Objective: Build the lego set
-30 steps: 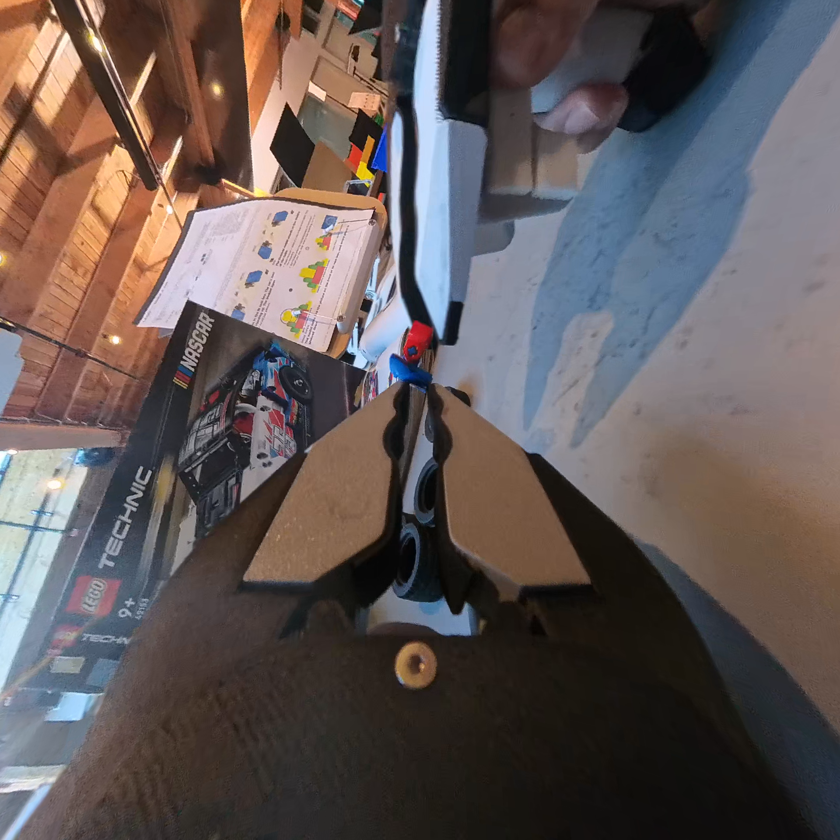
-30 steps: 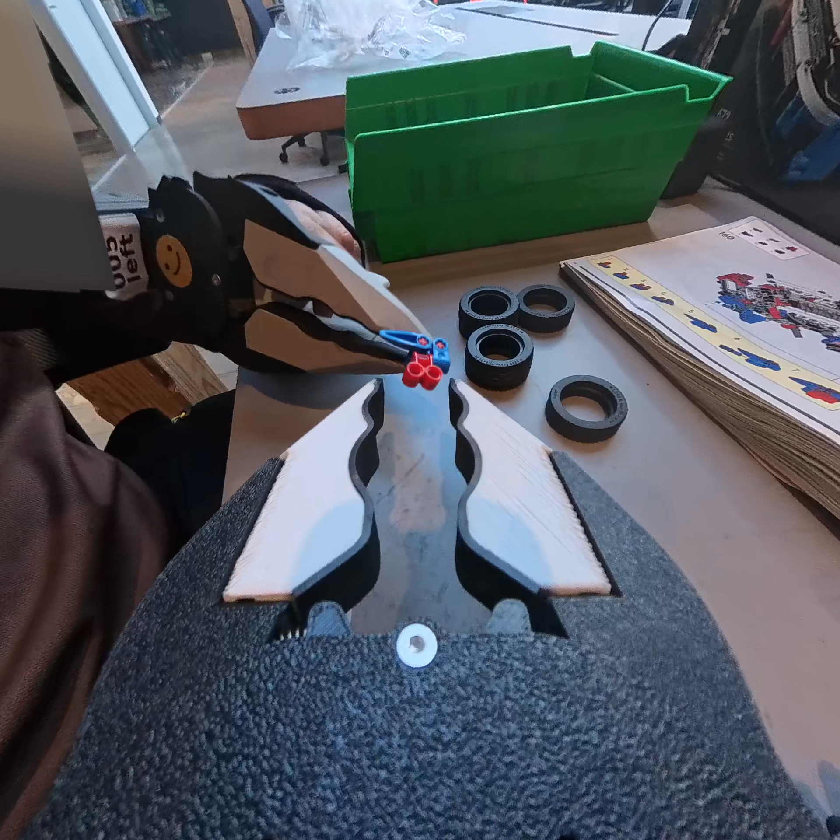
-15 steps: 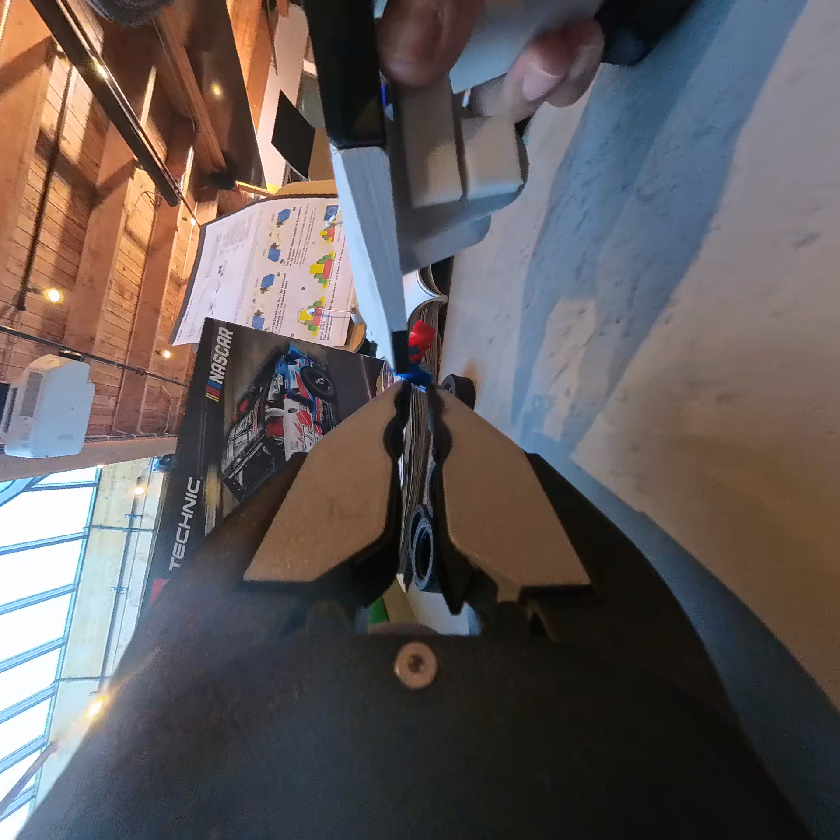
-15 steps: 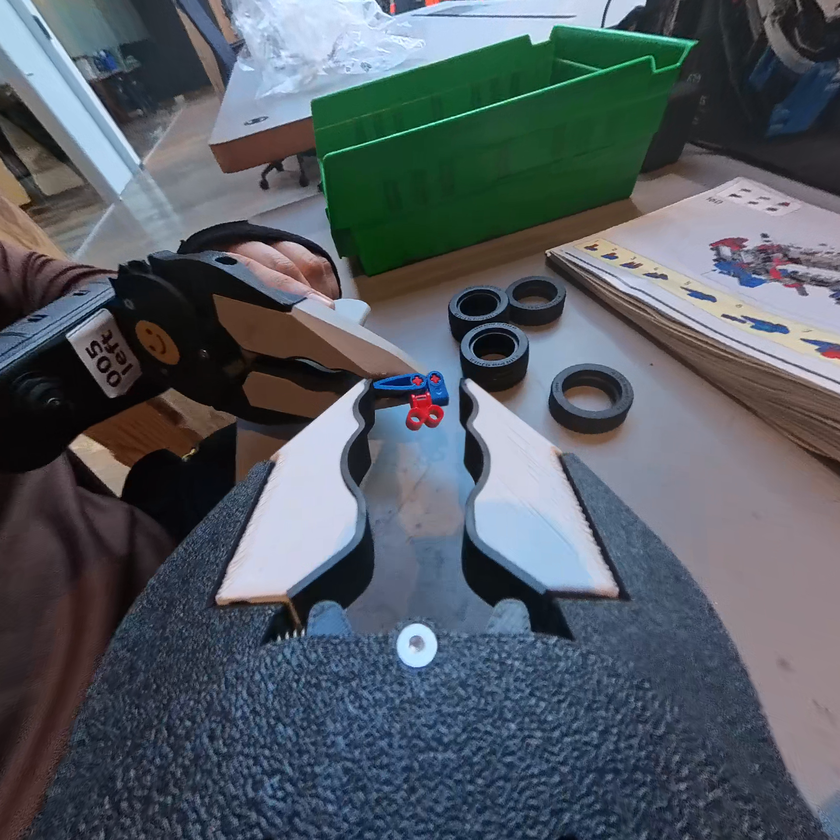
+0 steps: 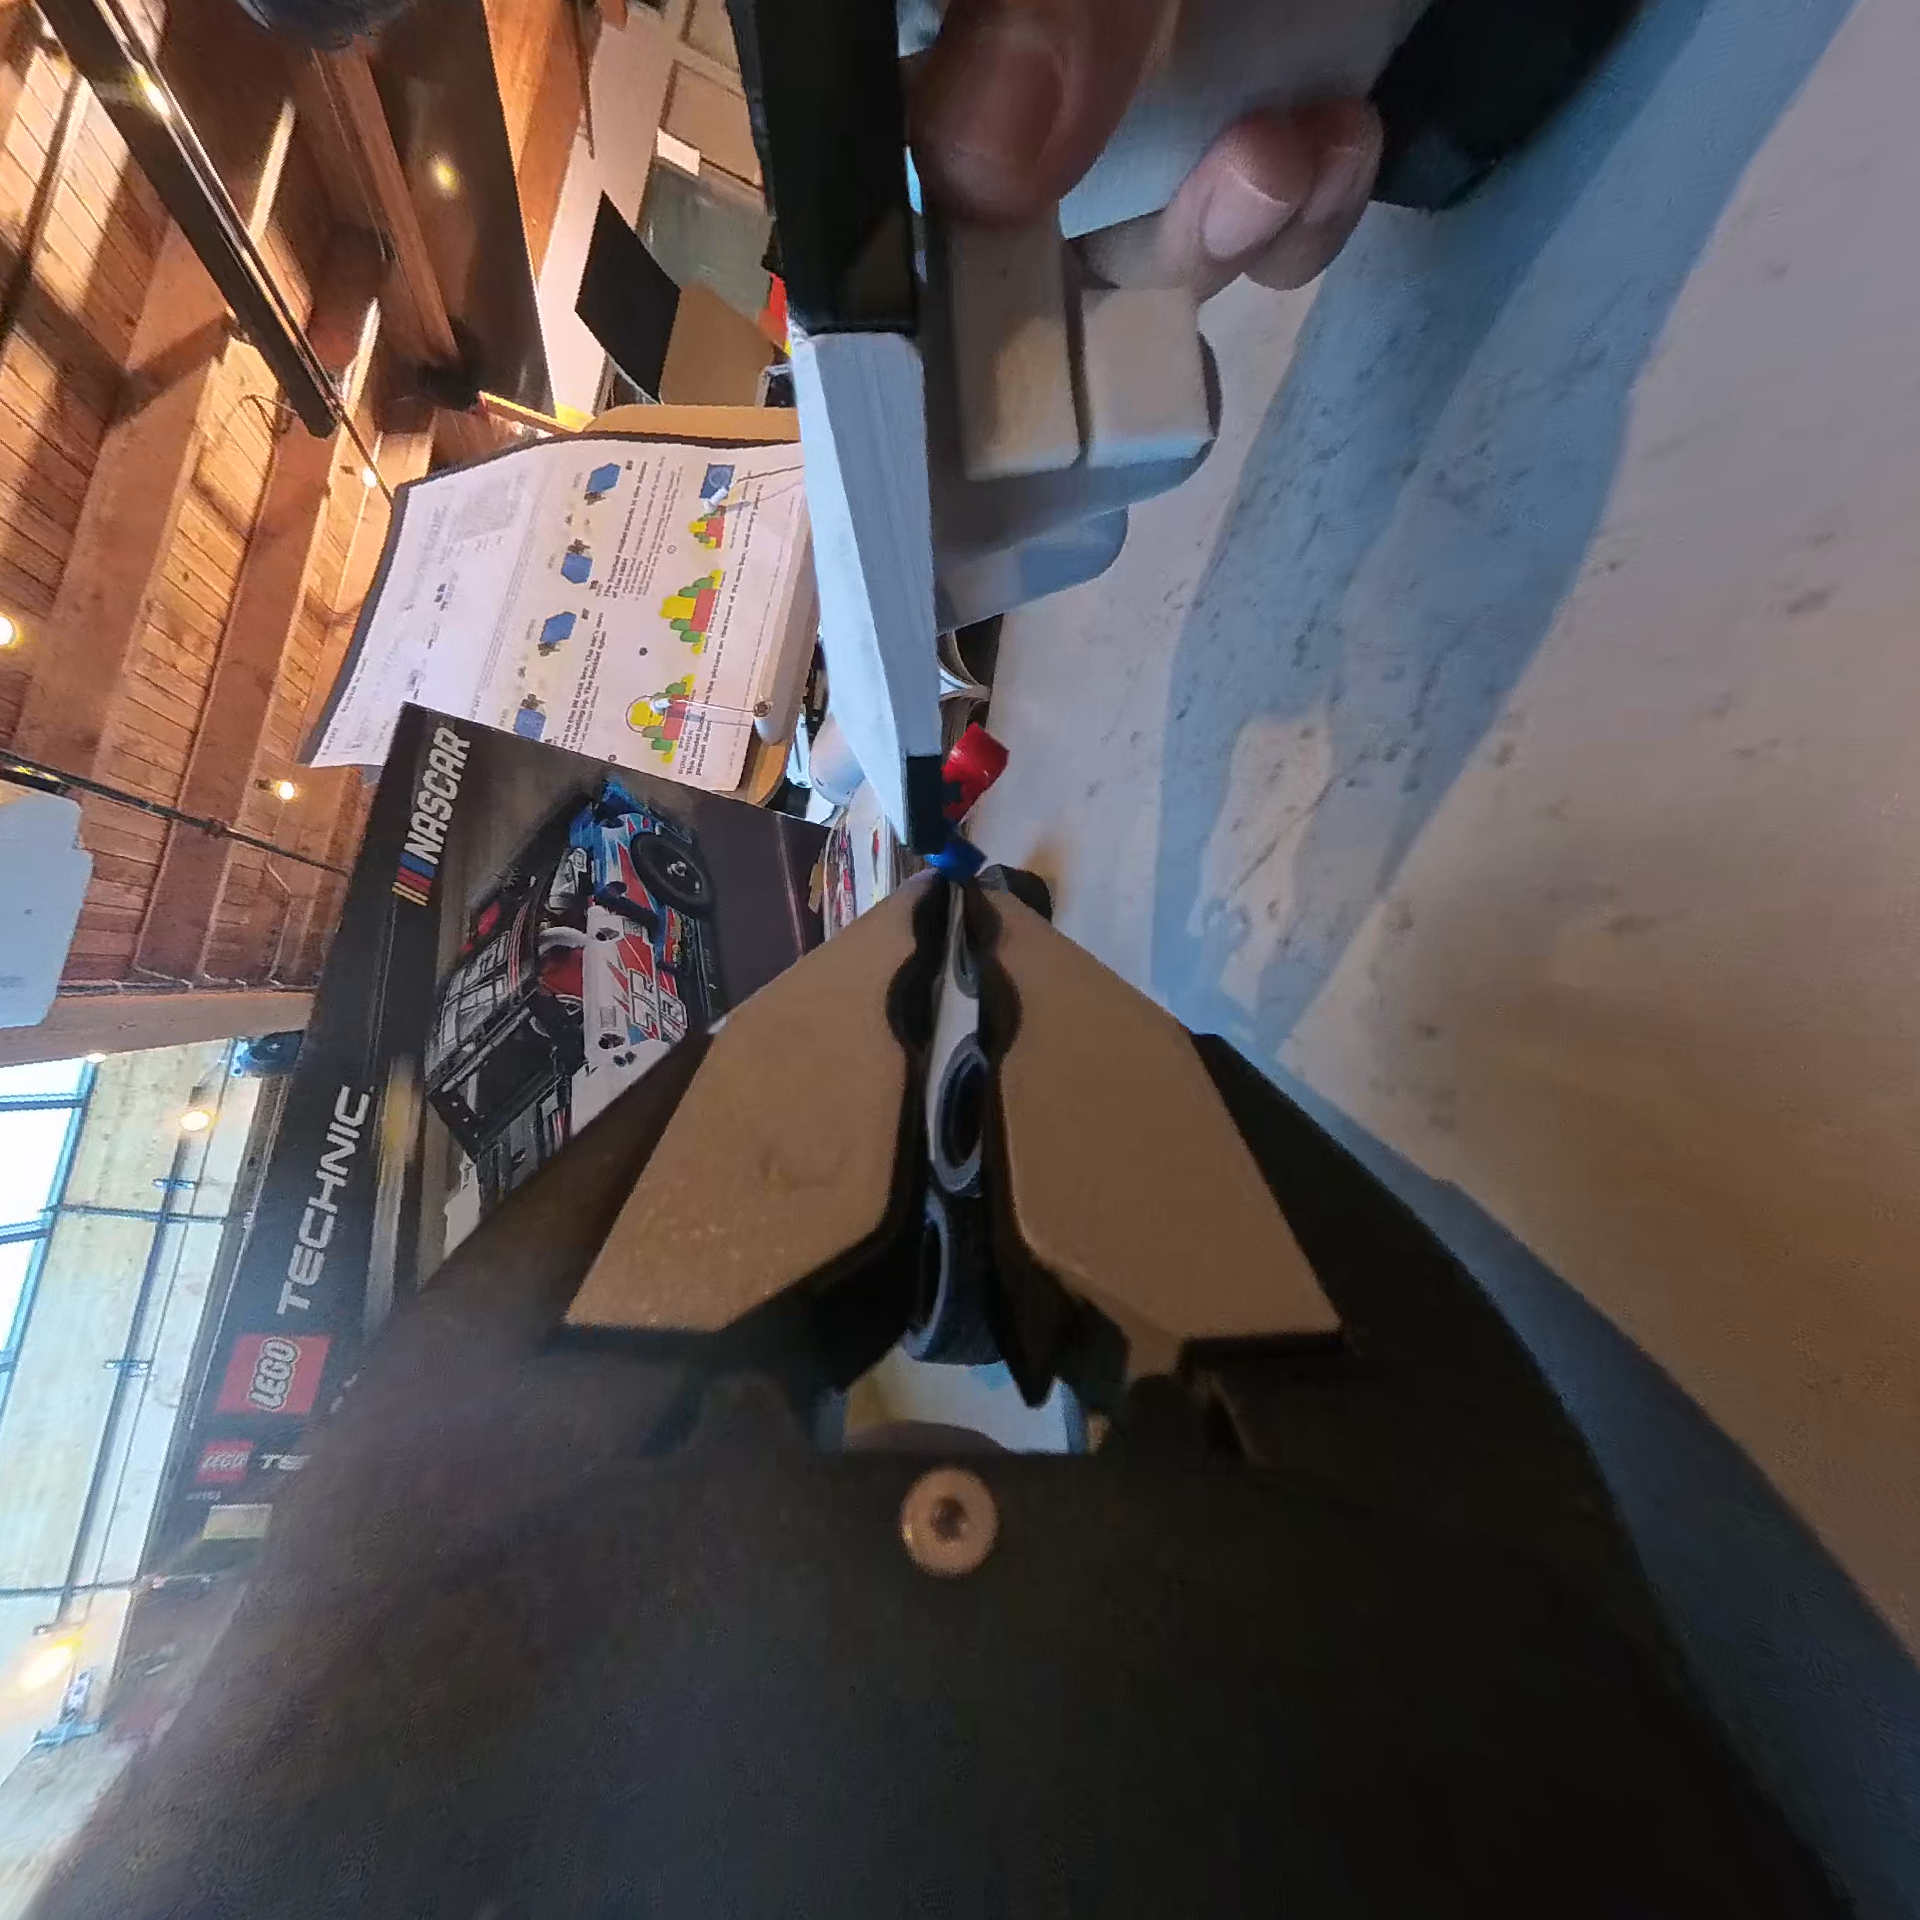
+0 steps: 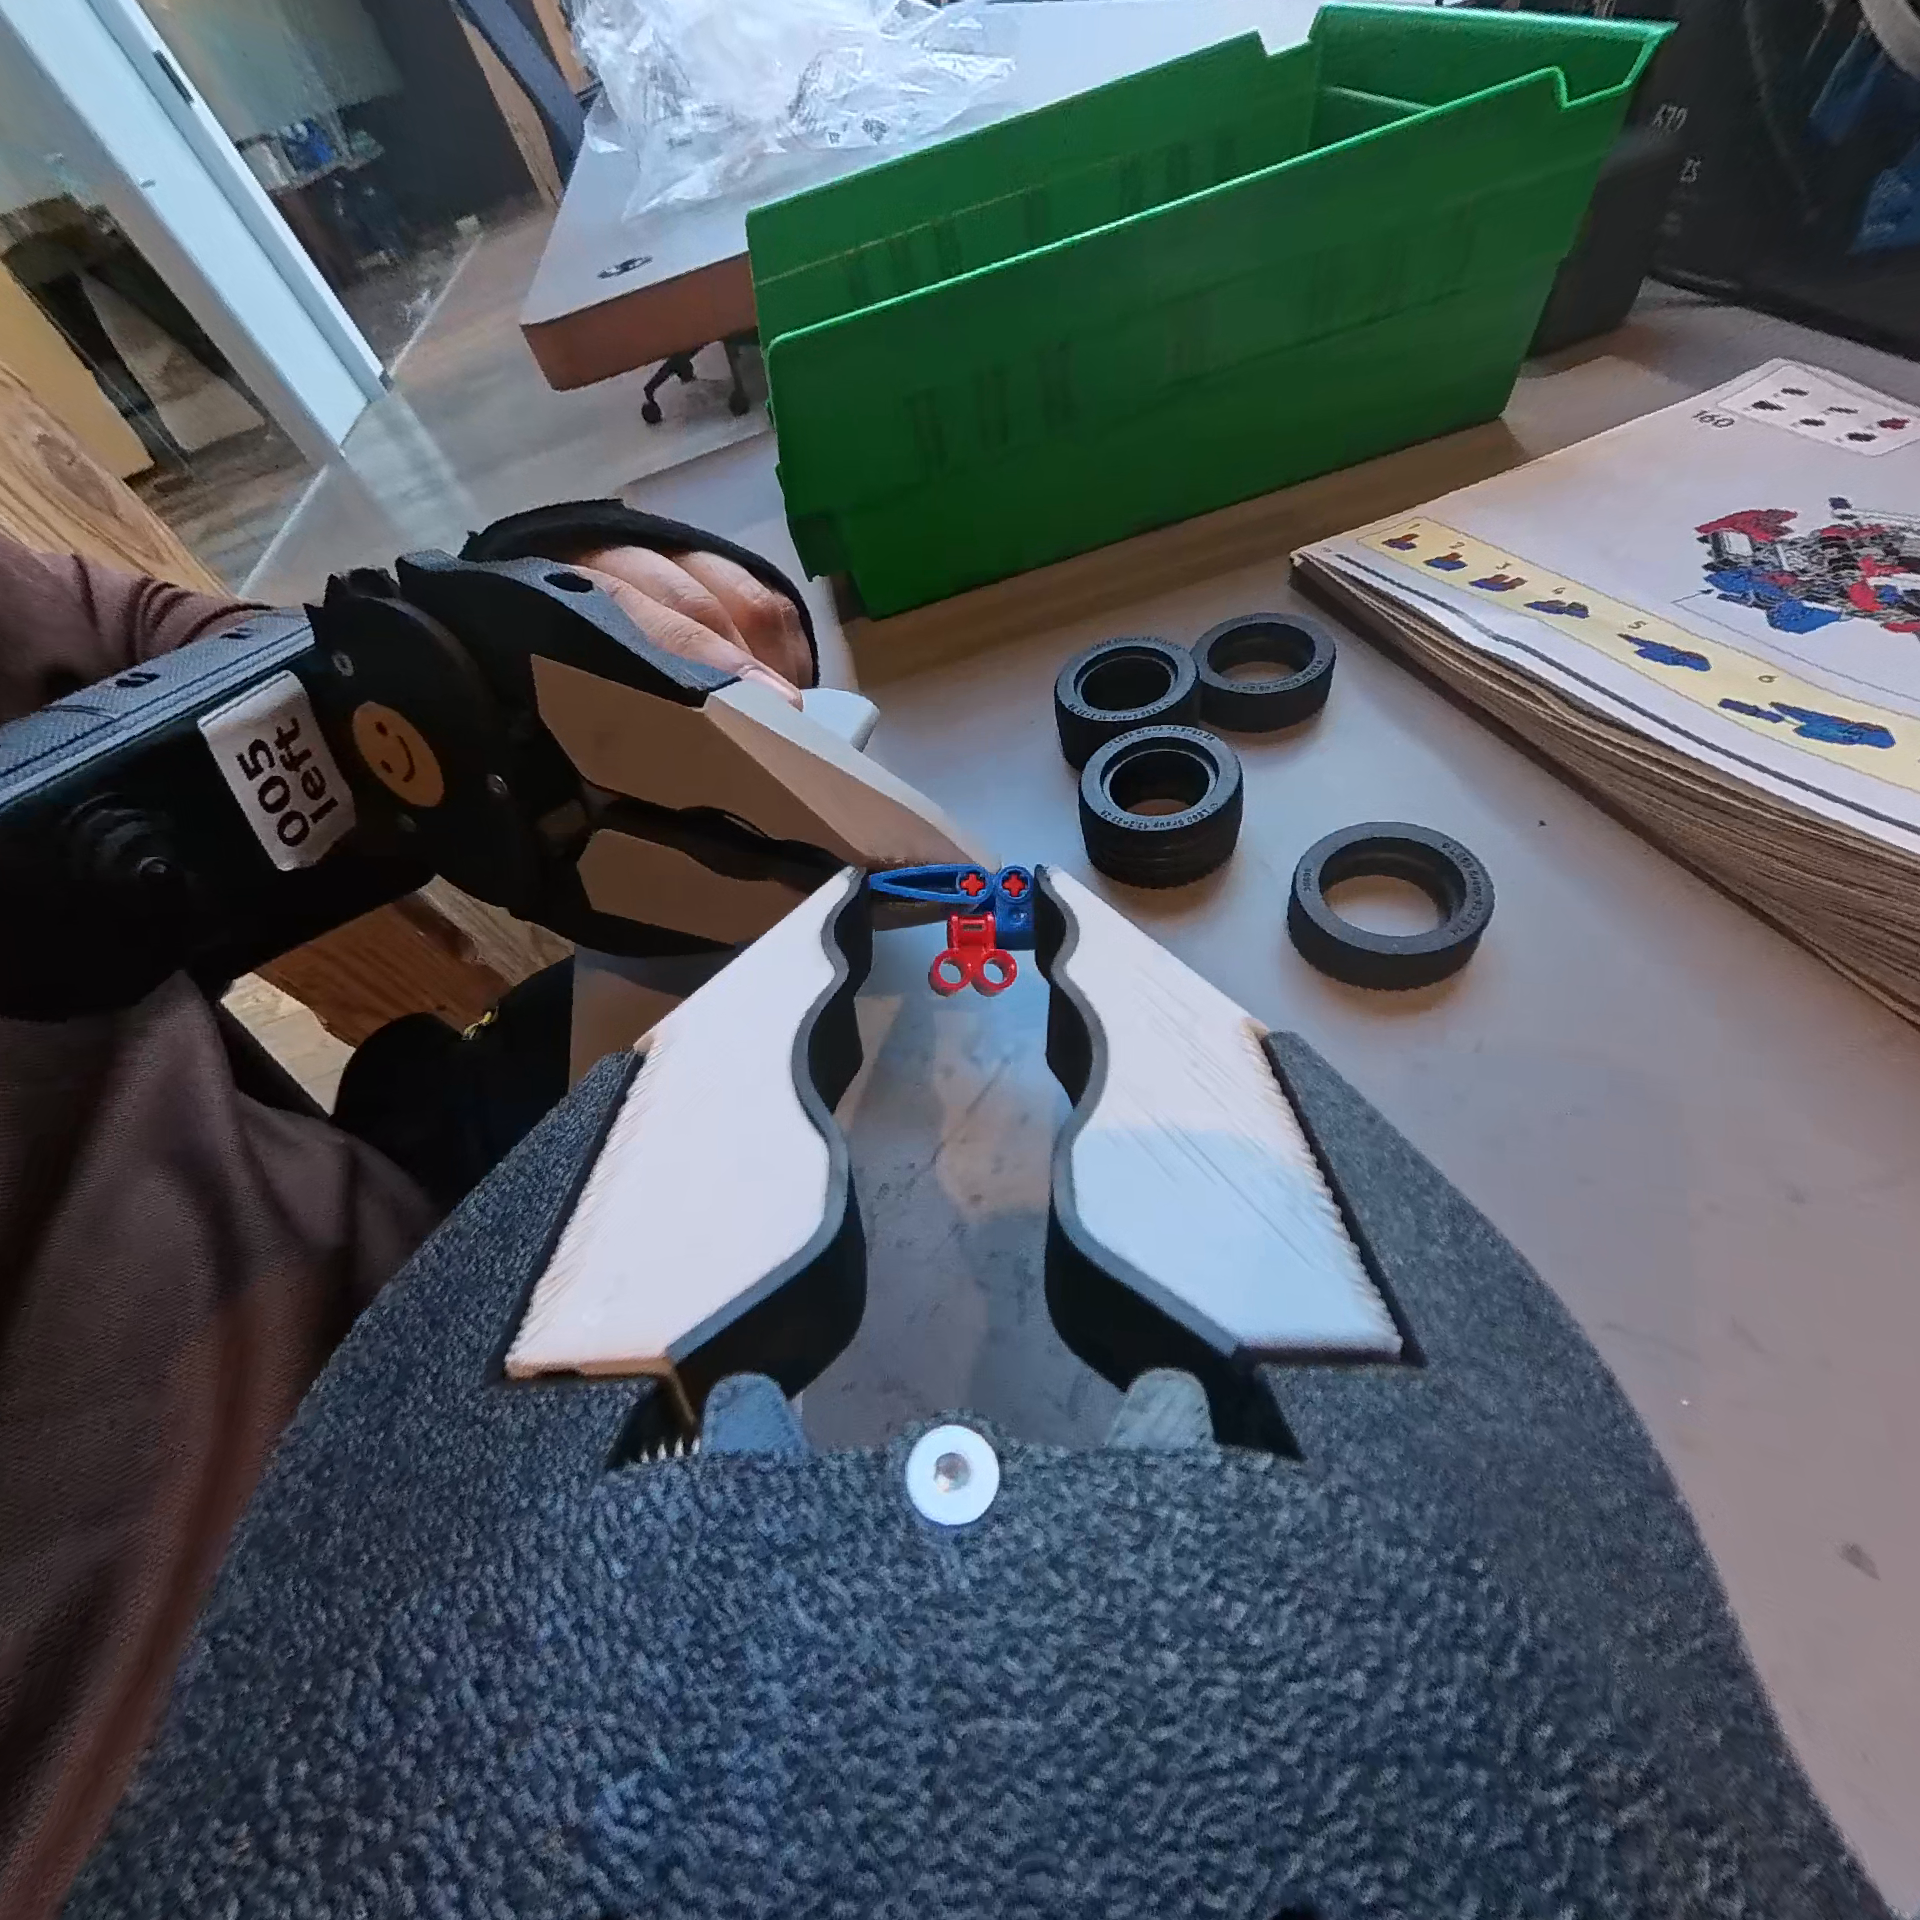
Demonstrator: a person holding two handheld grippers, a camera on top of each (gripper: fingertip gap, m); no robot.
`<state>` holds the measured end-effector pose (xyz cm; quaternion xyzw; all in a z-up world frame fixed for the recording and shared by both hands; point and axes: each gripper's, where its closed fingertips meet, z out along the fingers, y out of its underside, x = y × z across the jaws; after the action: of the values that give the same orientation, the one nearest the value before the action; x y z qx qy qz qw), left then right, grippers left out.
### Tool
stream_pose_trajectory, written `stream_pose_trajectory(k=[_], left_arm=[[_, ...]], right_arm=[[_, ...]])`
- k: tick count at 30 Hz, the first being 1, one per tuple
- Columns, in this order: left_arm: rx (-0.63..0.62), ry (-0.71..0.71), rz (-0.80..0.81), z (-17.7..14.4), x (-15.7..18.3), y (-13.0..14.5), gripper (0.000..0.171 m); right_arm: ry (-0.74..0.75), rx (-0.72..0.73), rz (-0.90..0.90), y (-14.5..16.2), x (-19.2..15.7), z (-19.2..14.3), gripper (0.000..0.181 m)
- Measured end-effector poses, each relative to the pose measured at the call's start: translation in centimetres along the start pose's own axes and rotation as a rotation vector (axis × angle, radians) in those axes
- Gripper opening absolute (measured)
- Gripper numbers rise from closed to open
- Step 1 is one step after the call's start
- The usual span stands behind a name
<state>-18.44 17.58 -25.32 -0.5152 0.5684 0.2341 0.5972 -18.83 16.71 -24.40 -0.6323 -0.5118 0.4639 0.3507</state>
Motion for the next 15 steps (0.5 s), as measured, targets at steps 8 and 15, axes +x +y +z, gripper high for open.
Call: stream_pose_trajectory(k=[8, 15], left_arm=[[-0.001, 0.012, -0.036, -0.03, -0.08, 0.05, 0.0], [0.012, 0.021, -0.107, -0.09, -0.45, 0.17, 0.0]], right_arm=[[0.002, 0.005, 0.003, -0.07, 0.03, 0.0, 0.03], [-0.021, 0.028, 0.046, -0.41, 0.11, -0.09, 0.03]])
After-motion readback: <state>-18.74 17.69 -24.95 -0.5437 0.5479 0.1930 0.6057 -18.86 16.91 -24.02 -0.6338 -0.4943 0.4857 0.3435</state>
